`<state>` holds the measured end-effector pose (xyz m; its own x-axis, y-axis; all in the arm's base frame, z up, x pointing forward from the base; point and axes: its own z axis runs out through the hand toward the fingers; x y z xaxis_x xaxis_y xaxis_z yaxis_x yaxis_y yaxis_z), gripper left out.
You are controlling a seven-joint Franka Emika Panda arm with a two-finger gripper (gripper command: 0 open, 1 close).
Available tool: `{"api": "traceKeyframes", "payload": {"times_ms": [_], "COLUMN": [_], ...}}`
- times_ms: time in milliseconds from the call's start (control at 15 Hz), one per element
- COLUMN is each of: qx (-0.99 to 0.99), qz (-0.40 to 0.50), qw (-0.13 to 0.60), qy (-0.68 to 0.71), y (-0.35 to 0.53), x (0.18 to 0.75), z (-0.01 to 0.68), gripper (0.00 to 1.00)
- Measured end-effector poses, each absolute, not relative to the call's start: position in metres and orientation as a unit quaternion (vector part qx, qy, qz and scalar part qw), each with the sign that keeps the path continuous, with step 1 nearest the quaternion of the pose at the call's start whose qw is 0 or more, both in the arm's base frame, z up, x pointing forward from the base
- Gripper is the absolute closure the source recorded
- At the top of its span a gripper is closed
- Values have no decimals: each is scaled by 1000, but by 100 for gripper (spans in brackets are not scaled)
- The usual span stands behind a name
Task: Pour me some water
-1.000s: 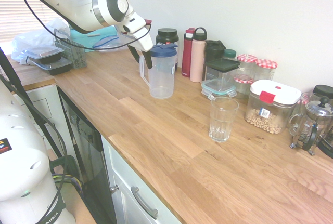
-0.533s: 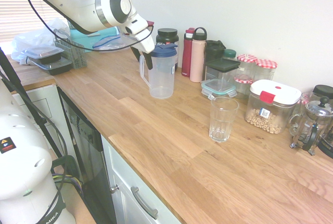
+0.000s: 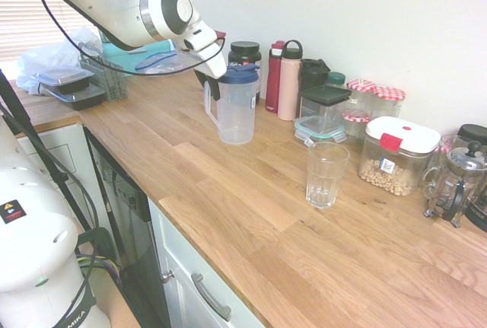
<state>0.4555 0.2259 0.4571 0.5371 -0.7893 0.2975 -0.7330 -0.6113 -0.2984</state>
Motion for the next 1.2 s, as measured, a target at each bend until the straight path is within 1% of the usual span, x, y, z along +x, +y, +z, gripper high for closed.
{"api": "traceKeyframes", "payload": {"times_ms": [467,600,867,1000,1200], "qx": [-872,-878,-917,-934,-957], "qz": [-201,-199,-186,-164,-134], "qw": [73,80,68,62,61], "qy": [441,427,347,311,250], "y": [220,215,180,132,62], "x": [458,453,405,378,345], "z": [457,470,546,580,600], "gripper": [100,100,100,100,100]}}
